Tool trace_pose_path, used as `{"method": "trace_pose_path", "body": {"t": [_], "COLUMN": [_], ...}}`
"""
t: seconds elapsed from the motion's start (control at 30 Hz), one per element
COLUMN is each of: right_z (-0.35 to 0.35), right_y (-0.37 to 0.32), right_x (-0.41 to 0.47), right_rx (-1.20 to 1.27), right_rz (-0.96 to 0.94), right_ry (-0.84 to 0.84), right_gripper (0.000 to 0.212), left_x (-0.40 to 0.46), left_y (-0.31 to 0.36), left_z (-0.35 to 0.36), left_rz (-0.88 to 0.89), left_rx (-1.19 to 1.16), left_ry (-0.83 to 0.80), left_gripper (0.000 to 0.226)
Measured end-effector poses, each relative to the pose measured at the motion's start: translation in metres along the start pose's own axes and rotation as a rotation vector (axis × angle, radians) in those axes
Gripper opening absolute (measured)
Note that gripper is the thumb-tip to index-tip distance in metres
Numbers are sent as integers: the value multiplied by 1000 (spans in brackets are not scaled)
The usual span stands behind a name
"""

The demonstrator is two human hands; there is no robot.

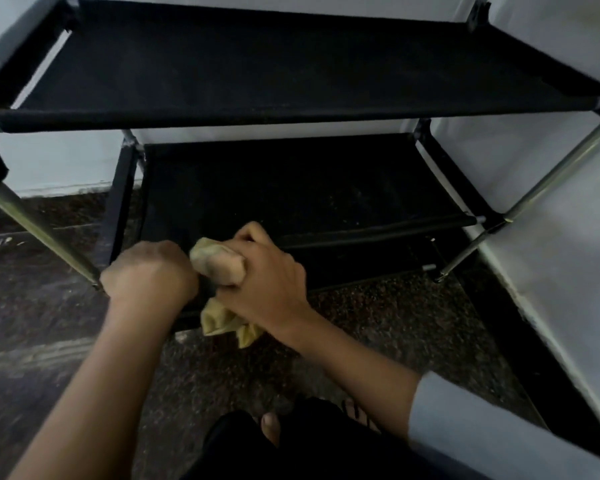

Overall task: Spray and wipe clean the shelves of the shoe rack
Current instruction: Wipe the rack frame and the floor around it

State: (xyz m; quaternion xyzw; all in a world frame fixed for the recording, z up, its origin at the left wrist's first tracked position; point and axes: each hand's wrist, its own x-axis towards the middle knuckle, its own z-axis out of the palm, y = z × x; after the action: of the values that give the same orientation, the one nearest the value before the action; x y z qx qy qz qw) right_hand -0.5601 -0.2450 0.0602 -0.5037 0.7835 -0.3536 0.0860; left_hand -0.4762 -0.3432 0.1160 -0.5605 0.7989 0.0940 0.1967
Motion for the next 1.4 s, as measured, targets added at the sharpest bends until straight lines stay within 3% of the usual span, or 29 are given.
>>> {"method": "trace_pose_path", "body": {"t": [0.07, 0.2, 0.27, 0.37, 0.43, 0.5, 0.6, 0.7, 0.83, 0.97, 1.07, 1.17, 1.3, 1.4], "right_z": [-17, -69, -95, -107, -88, -59, -42, -62, -97, -139, -146, -120, -86, -99], "right_y": [30, 100, 130, 145, 128, 102, 85, 108, 154, 194, 197, 163, 126, 137], "right_x": [-12, -32, -36, -36, -34, -33, -33, -35, -46, -46, -38, -36, -45, -44], "right_rx": [-26, -21, 7, 70, 87, 79, 63, 14, -17, 102, 159, 211, 163, 190], "right_rz": [100, 413, 496, 598, 679, 566, 301, 230, 418, 704, 807, 811, 487, 538], "right_ry": [95, 320, 370, 498, 591, 575, 392, 333, 533, 766, 856, 817, 522, 478], "right_gripper": [38, 37, 35, 35, 39, 33, 26, 38, 39, 42, 38, 36, 24, 31], "left_x": [-8, -20, -21, -17, -16, -18, -19, -20, -22, -23, -23, -22, -25, -25], "left_y": [13, 31, 42, 64, 81, 96, 103, 103, 107, 107, 107, 107, 106, 106], "left_z": [6, 18, 26, 35, 41, 49, 54, 55, 57, 55, 54, 54, 54, 53], "left_rz": [-73, -177, -107, 237, 541, 714, 695, 691, 681, 663, 637, 621, 619, 637], "left_rx": [-37, -146, -168, -151, -191, -241, -333, -304, -310, -355, -383, -397, -422, -431], "left_ry": [2, 10, 83, 233, 237, 212, 291, 393, 425, 442, 429, 419, 417, 440], "left_gripper": [52, 99, 103, 93, 76, 61, 49, 45, 42, 38, 34, 32, 32, 30]}}
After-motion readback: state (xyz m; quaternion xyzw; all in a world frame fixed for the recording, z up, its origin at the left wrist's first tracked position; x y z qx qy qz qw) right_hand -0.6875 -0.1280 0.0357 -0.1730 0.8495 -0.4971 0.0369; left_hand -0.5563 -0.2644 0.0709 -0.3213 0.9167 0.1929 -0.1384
